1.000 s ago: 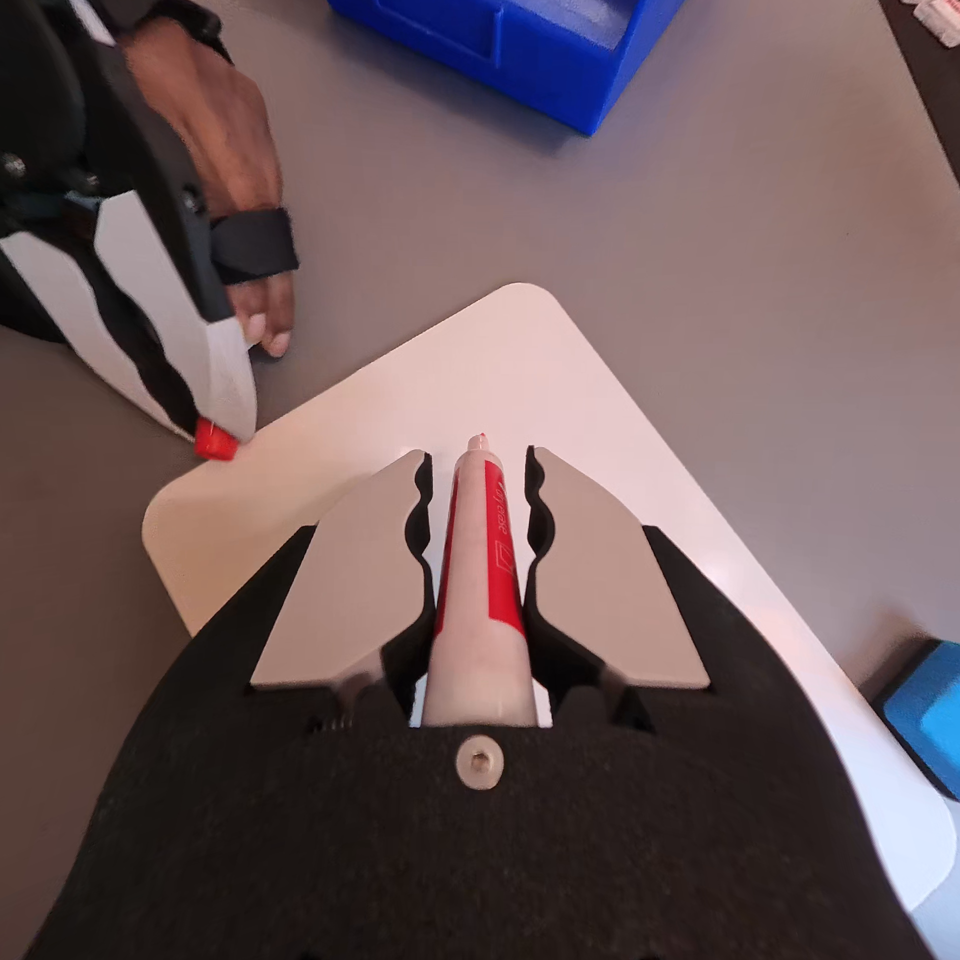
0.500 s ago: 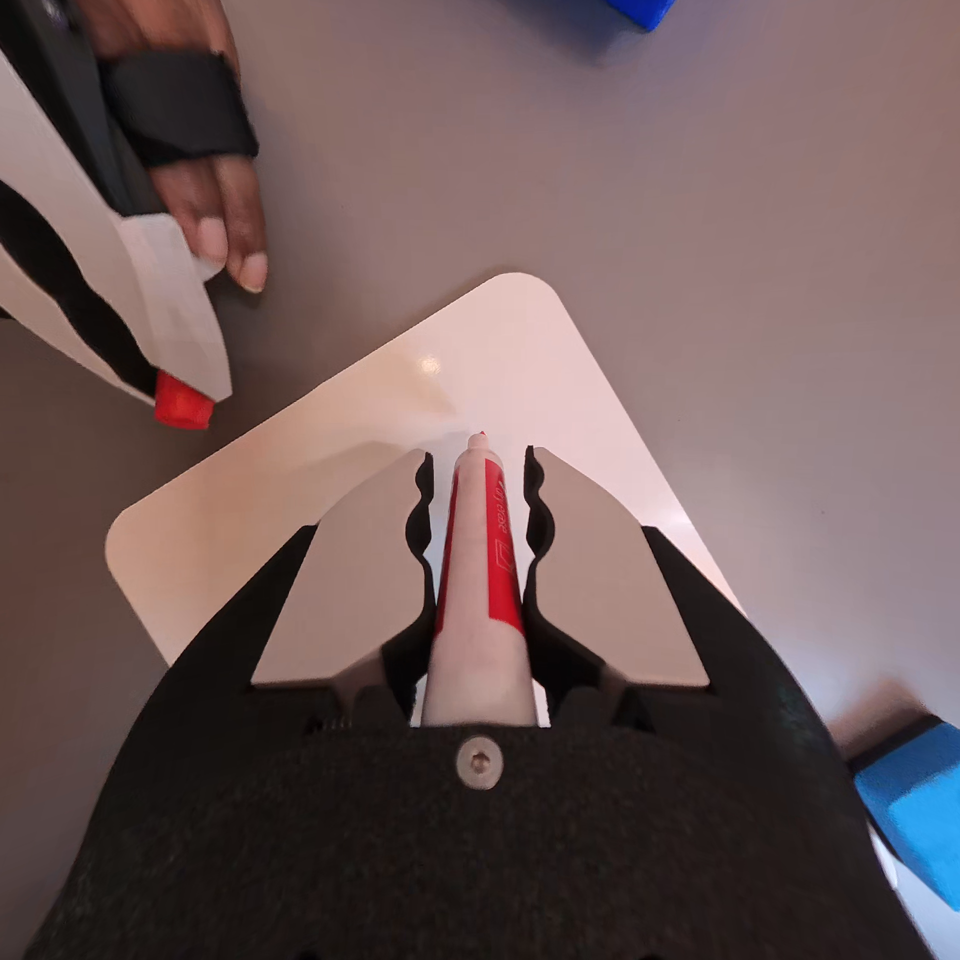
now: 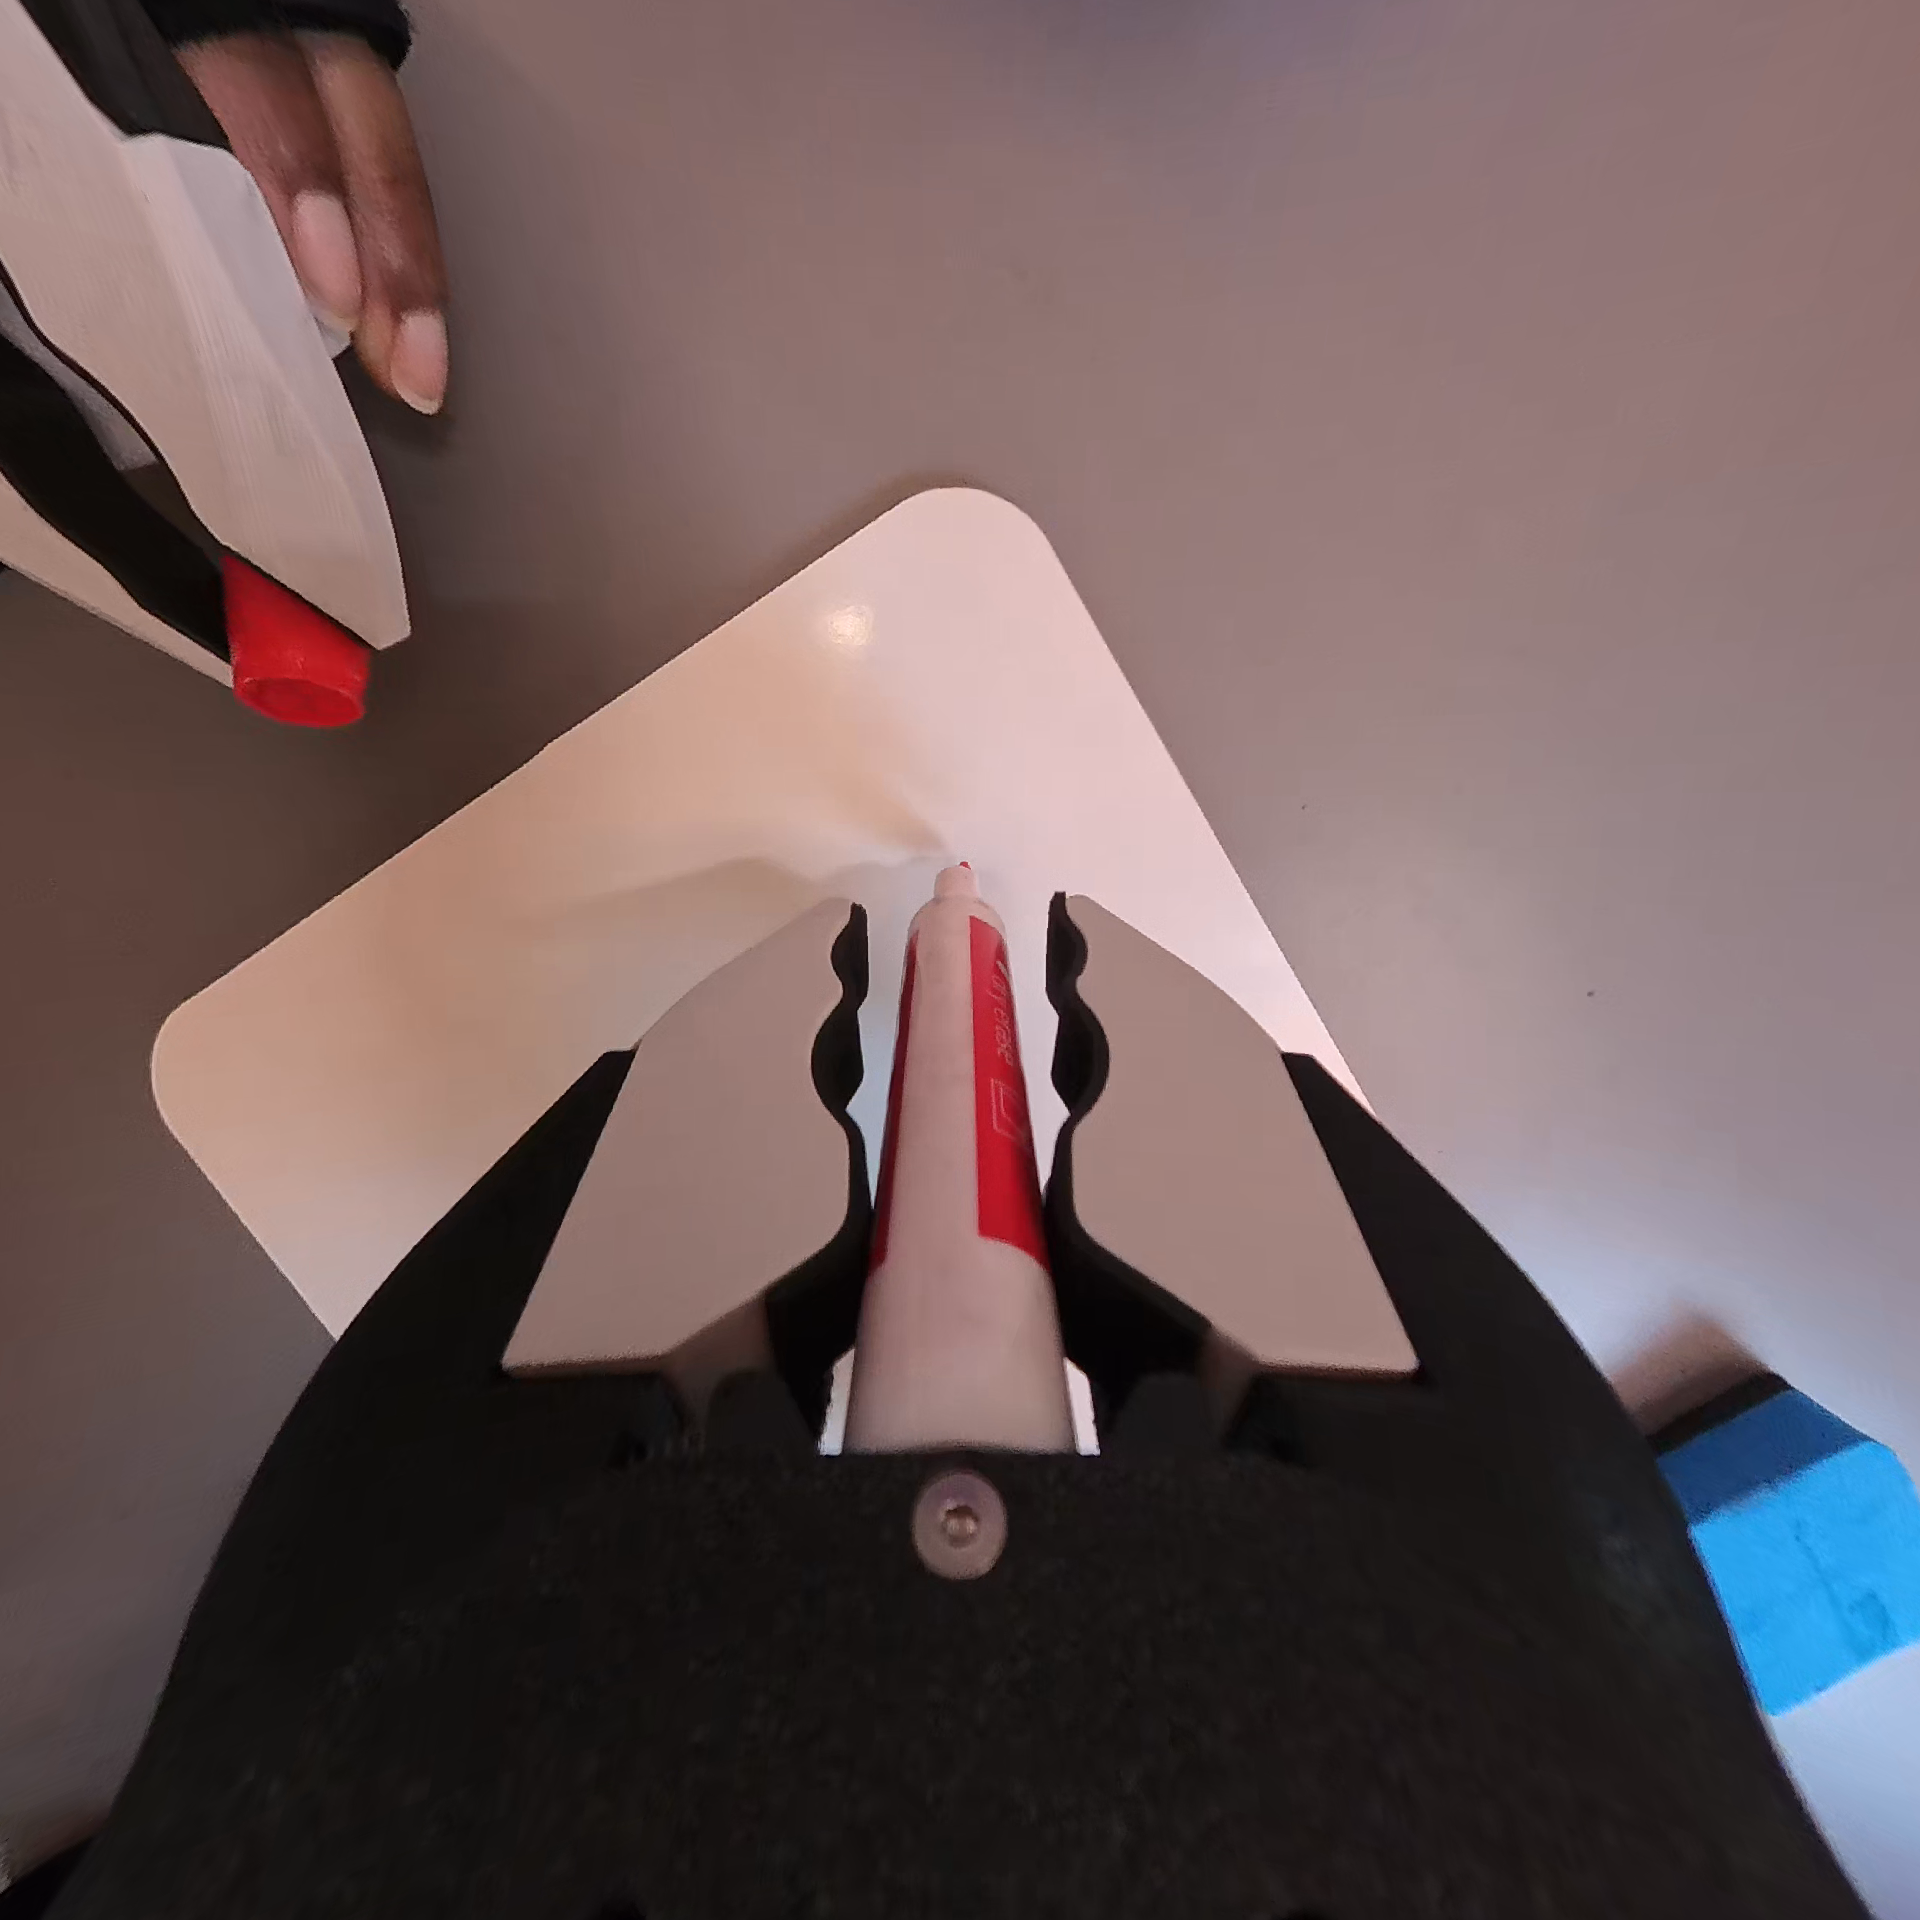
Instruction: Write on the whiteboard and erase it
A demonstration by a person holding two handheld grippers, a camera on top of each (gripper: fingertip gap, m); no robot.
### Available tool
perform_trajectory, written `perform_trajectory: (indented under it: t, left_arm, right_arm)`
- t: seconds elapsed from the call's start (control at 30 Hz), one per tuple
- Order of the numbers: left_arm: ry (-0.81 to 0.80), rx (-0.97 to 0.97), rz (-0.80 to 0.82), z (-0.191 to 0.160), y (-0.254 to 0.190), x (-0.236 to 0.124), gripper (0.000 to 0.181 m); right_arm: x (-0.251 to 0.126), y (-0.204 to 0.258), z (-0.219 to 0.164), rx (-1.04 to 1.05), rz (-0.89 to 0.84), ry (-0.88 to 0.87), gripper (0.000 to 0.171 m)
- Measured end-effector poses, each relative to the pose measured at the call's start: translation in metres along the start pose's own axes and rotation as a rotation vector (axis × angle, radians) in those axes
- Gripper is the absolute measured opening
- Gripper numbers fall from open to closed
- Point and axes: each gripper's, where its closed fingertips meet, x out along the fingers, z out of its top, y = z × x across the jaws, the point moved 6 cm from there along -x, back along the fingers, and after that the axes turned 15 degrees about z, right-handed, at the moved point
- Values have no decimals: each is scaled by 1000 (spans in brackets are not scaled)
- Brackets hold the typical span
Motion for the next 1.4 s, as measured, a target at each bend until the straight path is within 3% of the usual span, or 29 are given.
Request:
perform_trajectory:
  t: [0.6,1.0,1.4]
  left_arm:
    - [-29,-102,72,1,15,-3,18]
    - [-124,-157,218,8,35,-13,18]
    - [-124,-148,236,8,36,-14,18]
  right_arm:
    - [-4,-9,-8,87,21,53,33]
    - [0,-10,-2,72,37,67,33]
    - [18,30,10,-26,115,115,33]
